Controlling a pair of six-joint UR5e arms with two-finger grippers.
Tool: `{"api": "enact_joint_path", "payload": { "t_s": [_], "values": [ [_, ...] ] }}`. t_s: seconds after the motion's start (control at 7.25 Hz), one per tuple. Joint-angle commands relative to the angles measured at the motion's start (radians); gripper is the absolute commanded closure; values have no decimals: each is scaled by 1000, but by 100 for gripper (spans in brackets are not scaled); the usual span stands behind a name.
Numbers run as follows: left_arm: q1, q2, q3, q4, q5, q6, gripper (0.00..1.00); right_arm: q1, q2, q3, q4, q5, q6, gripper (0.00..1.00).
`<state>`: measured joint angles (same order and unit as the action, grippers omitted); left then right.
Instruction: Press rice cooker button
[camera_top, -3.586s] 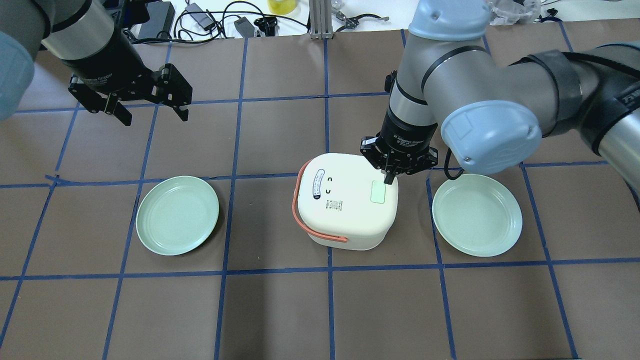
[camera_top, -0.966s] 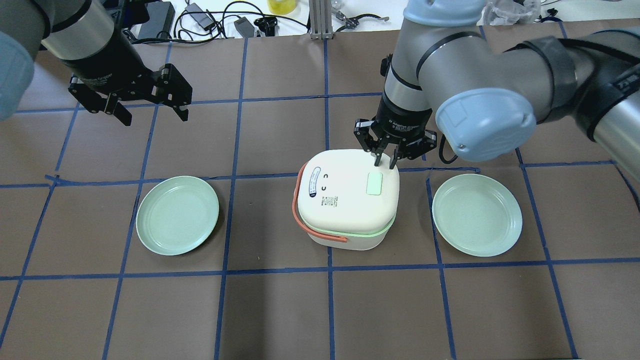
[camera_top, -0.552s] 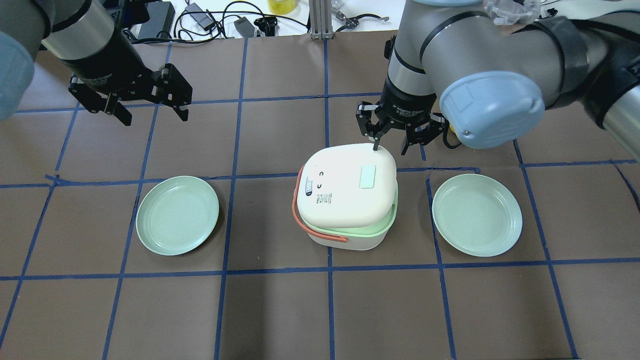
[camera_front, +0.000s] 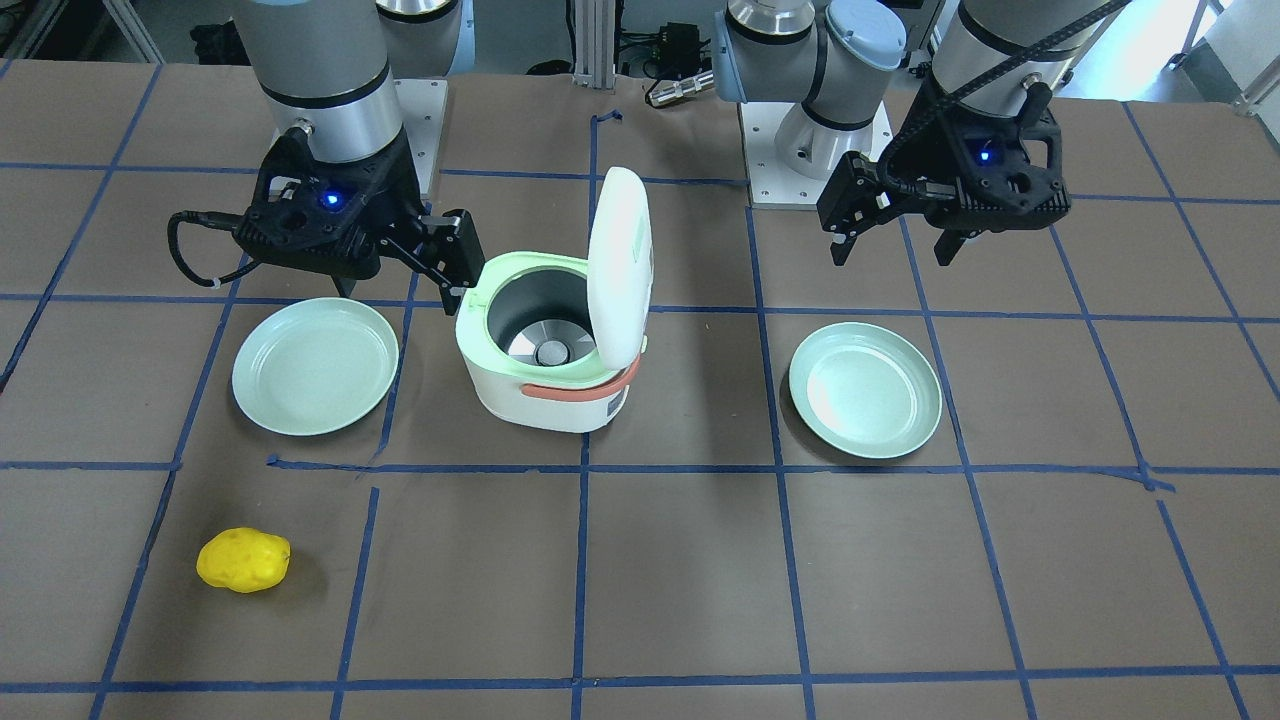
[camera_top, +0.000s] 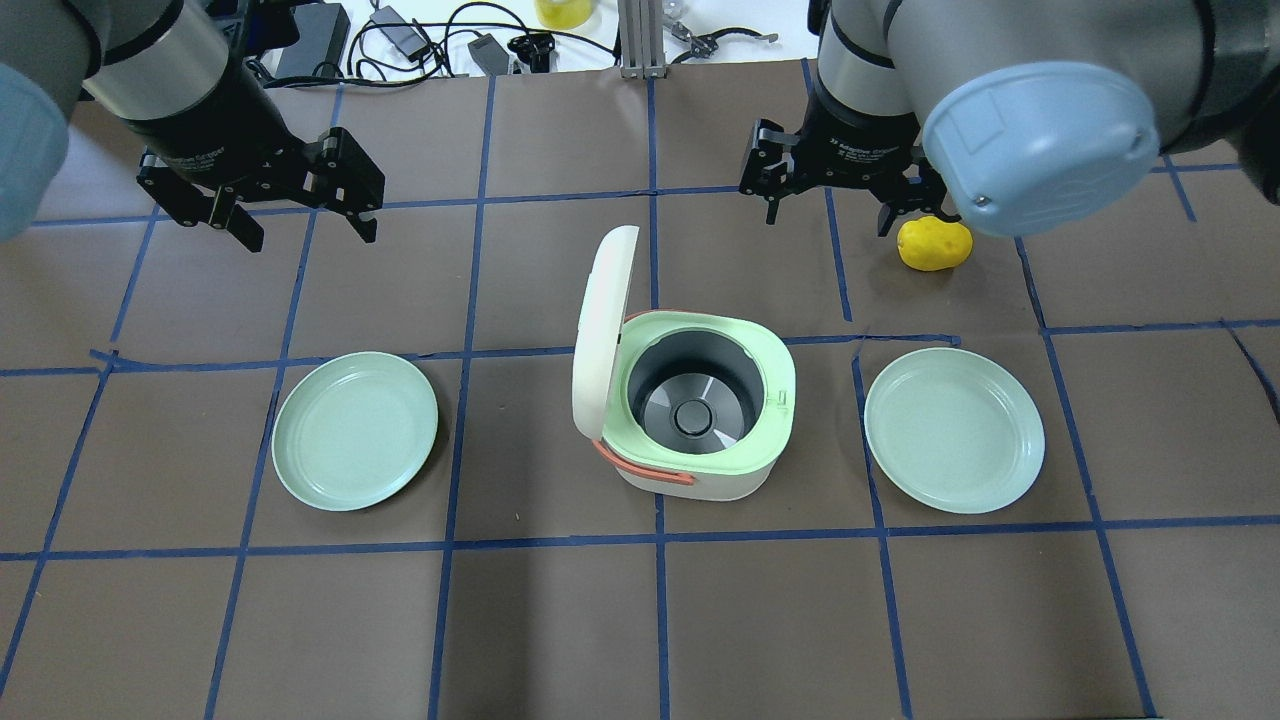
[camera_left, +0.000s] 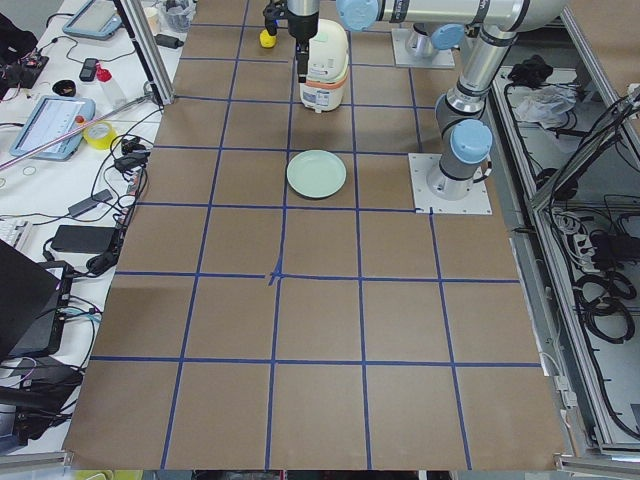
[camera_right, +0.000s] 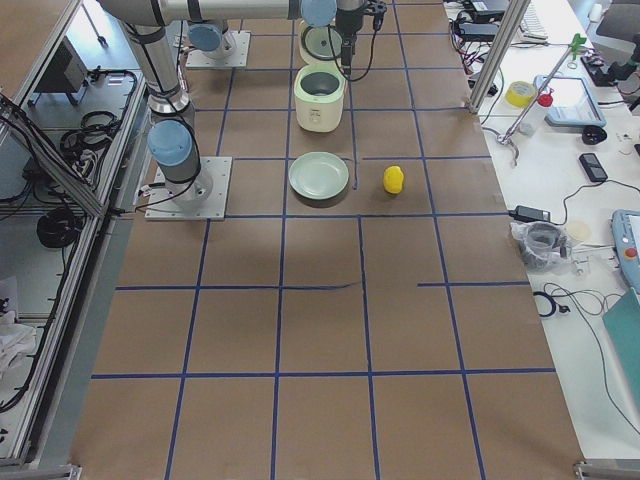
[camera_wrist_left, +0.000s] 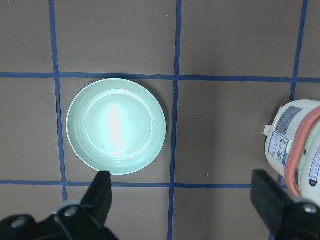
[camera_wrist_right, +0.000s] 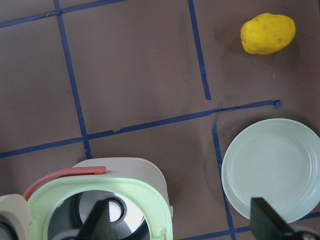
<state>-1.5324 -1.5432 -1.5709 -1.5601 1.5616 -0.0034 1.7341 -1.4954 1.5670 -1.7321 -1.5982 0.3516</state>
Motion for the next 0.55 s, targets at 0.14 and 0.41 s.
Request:
{"api": "enact_joint_path", "payload": {
  "t_s": [0.14, 0.41],
  "values": [
    [0, 0, 0, 0, 0, 0, 0, -62, -14, -16, 66, -3, -132, 0],
    [0, 0, 0, 0, 0, 0, 0, -115, -17, -47, 138, -3, -190, 0]
  ]
}}
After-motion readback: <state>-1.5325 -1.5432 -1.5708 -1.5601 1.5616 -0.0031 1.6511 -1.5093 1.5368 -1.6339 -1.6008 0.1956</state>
